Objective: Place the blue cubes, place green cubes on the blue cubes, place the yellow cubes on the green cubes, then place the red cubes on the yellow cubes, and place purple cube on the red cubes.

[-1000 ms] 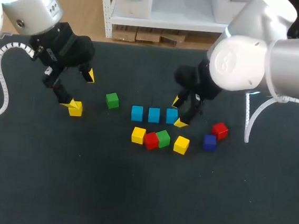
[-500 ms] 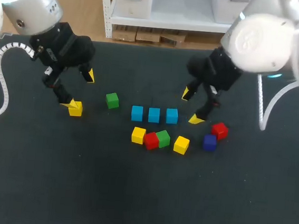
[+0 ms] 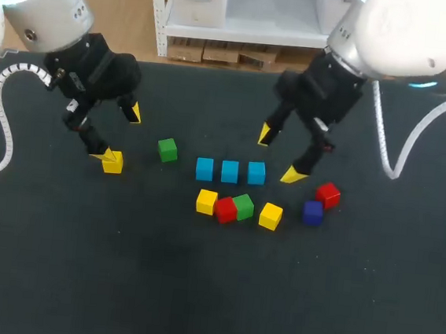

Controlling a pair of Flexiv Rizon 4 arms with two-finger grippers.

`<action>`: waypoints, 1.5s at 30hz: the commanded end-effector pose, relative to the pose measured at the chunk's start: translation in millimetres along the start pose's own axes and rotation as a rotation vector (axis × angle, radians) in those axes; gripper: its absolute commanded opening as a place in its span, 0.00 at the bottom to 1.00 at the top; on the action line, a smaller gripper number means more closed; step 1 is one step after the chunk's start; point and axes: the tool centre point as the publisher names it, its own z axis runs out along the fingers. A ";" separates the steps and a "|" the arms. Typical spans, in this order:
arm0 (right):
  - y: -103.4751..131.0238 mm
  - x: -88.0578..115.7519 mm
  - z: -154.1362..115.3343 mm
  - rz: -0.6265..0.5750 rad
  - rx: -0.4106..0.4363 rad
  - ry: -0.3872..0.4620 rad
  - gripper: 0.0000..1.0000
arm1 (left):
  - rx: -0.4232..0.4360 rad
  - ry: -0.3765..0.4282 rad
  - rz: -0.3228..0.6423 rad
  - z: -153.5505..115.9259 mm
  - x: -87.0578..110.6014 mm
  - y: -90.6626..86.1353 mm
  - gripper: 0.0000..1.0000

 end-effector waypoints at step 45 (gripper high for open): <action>3.1 12.3 97.0 0.022 -0.013 0.003 0.74 | 0.001 -0.001 0.002 -0.1 0.9 0.6 1.00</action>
